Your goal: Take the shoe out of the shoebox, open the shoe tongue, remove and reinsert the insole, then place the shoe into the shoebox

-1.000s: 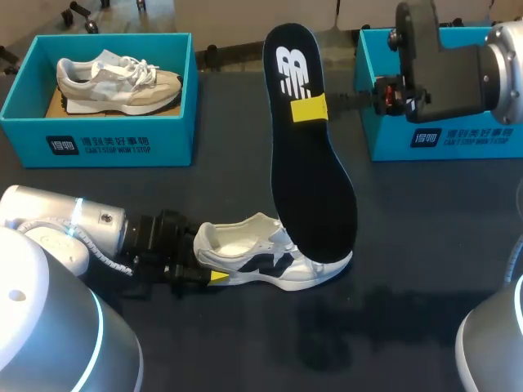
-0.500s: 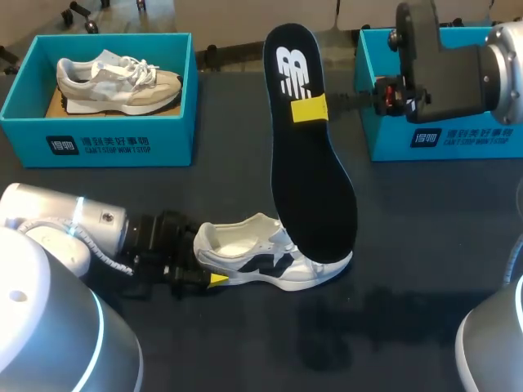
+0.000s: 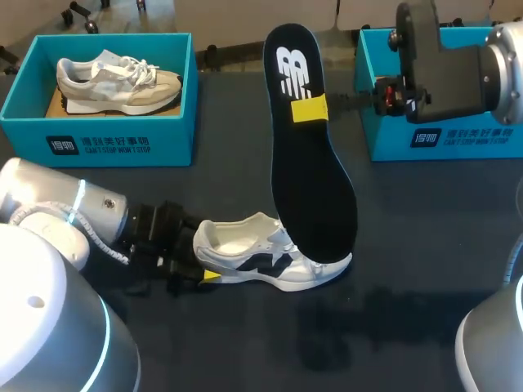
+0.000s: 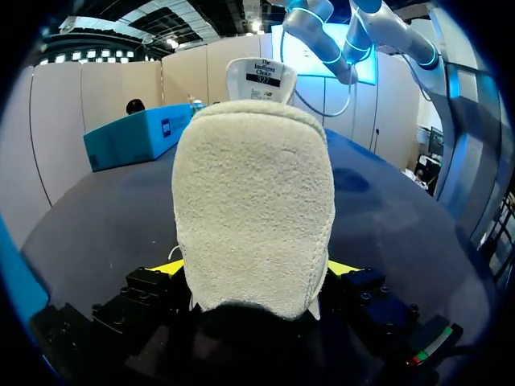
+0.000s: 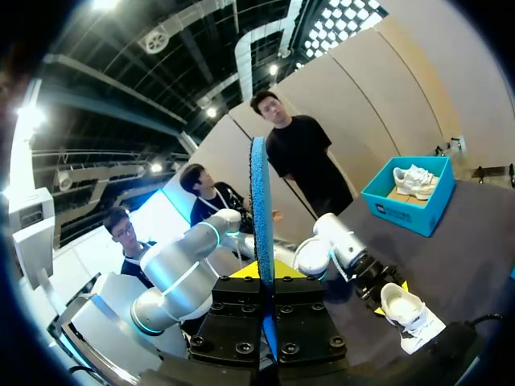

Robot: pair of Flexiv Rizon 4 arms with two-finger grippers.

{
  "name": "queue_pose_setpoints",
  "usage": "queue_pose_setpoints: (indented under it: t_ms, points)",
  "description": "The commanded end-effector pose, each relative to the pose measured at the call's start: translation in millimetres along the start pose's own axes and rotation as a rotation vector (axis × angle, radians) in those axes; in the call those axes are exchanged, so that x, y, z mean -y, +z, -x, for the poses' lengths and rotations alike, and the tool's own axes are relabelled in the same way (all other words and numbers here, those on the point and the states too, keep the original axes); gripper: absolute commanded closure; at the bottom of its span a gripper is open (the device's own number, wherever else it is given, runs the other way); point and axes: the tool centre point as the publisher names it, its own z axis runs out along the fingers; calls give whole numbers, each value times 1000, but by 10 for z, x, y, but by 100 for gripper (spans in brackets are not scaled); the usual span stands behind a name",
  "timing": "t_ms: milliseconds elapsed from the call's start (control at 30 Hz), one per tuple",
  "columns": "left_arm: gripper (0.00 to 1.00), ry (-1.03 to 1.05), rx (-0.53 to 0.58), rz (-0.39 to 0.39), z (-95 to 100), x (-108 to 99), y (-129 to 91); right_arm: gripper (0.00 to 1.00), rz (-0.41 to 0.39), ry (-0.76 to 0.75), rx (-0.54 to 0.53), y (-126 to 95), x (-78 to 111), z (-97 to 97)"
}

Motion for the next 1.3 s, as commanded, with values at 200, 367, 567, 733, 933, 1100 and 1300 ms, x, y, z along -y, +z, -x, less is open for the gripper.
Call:
queue_pose_setpoints:
  t_ms: [200, 367, 567, 733, 933, 1100, 1300]
  points:
    - [0, -12, -37, 112, 116, -8, -187, 100, -1, 2, 2, 32, -6, 5]
    - [0, -6, -73, 136, 90, -27, -266, 100, -1, 2, 2, 32, -6, 5]
    - [0, 4, -103, 184, 55, -40, -390, 100, -1, 2, 2, 32, -6, 5]
    - [0, 14, -90, 195, 53, -31, -448, 100, -1, 2, 2, 32, -6, 5]
    - [0, 14, -90, 195, 53, -31, -448, 100, -1, 2, 2, 32, -6, 5]
    - [0, 14, -90, 195, 53, -31, -448, 100, -1, 2, 2, 32, -6, 5]
    - [0, 84, -35, 356, 32, 6, -465, 100, -1, 2, 2, 32, -6, 5]
